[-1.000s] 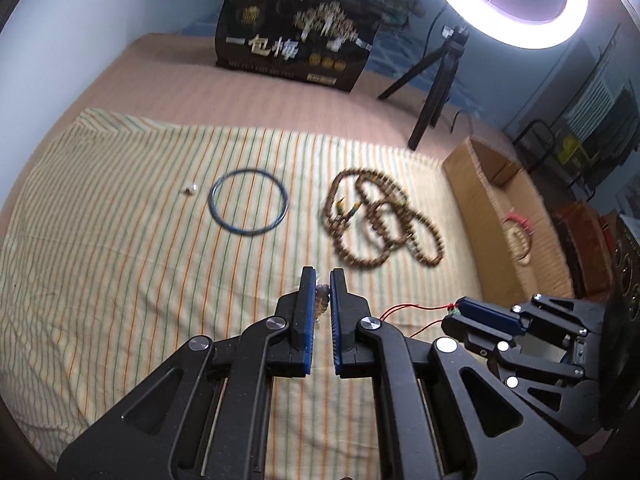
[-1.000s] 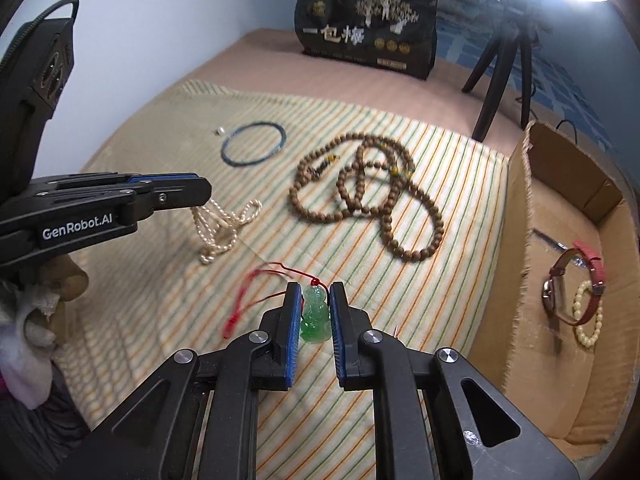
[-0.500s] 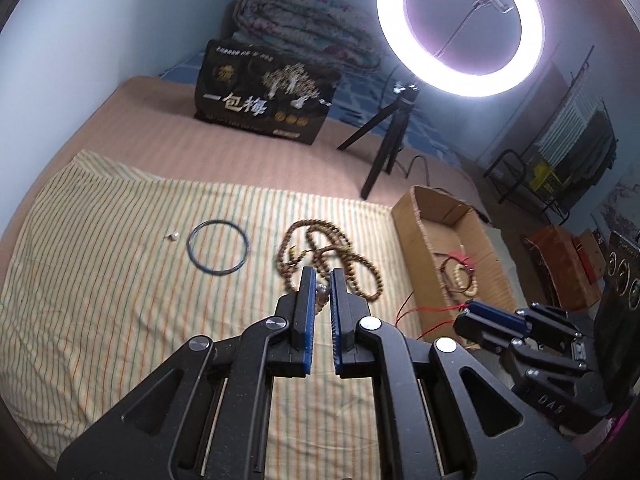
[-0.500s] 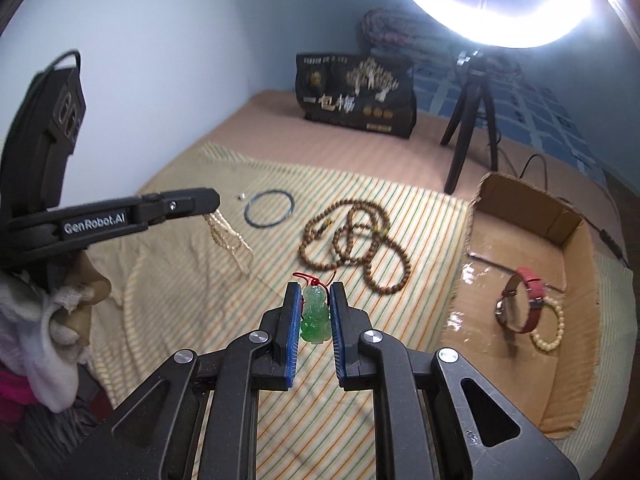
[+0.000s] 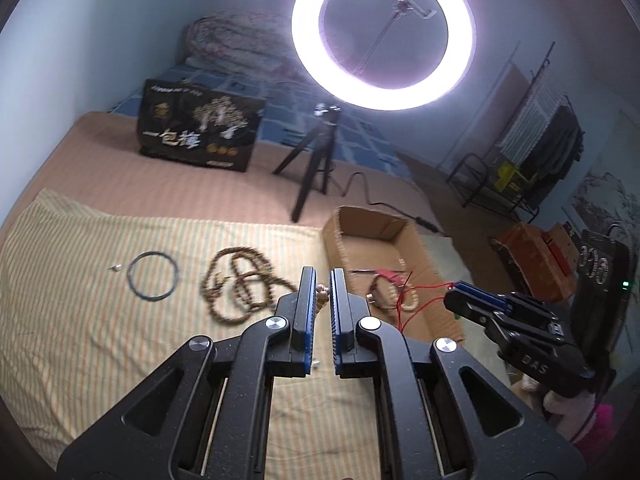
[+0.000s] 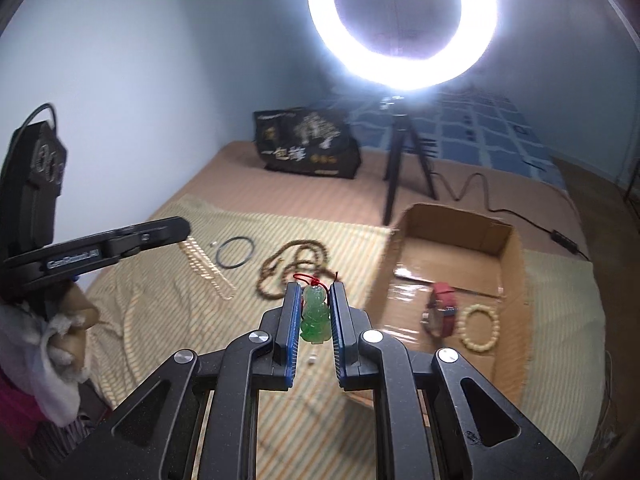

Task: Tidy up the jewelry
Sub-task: 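Carry pearl necklace with left tool over the box while right tool carries the pendant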

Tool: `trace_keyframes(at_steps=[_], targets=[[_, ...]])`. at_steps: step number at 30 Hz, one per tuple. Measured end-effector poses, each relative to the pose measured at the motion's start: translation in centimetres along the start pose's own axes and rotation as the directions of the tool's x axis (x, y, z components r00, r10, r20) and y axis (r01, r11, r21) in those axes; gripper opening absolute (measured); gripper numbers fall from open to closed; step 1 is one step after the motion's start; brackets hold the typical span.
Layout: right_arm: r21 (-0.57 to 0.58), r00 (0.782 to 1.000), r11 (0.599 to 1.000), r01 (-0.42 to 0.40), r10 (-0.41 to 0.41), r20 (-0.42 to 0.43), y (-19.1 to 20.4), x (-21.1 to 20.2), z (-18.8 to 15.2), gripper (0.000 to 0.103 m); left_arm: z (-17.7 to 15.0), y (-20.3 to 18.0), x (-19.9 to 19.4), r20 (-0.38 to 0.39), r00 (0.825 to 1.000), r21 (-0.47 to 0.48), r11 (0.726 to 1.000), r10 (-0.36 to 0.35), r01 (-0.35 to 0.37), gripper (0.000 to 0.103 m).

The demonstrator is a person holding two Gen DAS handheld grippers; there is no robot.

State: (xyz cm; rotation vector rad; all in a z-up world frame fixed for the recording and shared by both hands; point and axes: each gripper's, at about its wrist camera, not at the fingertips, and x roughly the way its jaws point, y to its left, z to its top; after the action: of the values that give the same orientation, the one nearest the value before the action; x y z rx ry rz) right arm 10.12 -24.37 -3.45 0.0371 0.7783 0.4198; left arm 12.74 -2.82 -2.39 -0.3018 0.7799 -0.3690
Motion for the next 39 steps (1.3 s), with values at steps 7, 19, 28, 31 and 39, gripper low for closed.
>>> trace_keyframes(at_steps=[7, 19, 28, 31, 39], targets=[[0.074, 0.998, 0.996, 0.057, -0.059, 0.035, -3.9, -1.7, 0.2, 0.013, 0.5, -4.1, 1.2, 0.0, 0.998, 0.037, 0.998, -0.059, 0.058, 0.005], [0.151, 0.99, 0.98, 0.131, -0.138, 0.038, -8.5, -1.0, 1.1, 0.013, 0.8, -8.5, 4.1, -0.022, 0.991, 0.05, 0.989, -0.135, 0.136, 0.005], [0.187, 0.985, 0.968, 0.167, -0.17, 0.001, -10.9, 1.4, 1.3, 0.013, 0.2, -9.7, 8.0, -0.077, 0.988, 0.042, 0.989, -0.135, 0.138, 0.005], [0.201, 0.985, 0.965, 0.171, -0.172, -0.013, -11.8, 2.2, 1.4, 0.013, -0.3, -9.8, 9.4, -0.103, 0.987, 0.046, 0.991, -0.122, 0.127, 0.005], [0.237, 0.981, 0.952, 0.195, -0.189, -0.049, -14.1, 4.5, 1.4, 0.013, -1.5, -9.5, 12.2, -0.156, 0.984, 0.056, 0.994, -0.085, 0.095, 0.005]])
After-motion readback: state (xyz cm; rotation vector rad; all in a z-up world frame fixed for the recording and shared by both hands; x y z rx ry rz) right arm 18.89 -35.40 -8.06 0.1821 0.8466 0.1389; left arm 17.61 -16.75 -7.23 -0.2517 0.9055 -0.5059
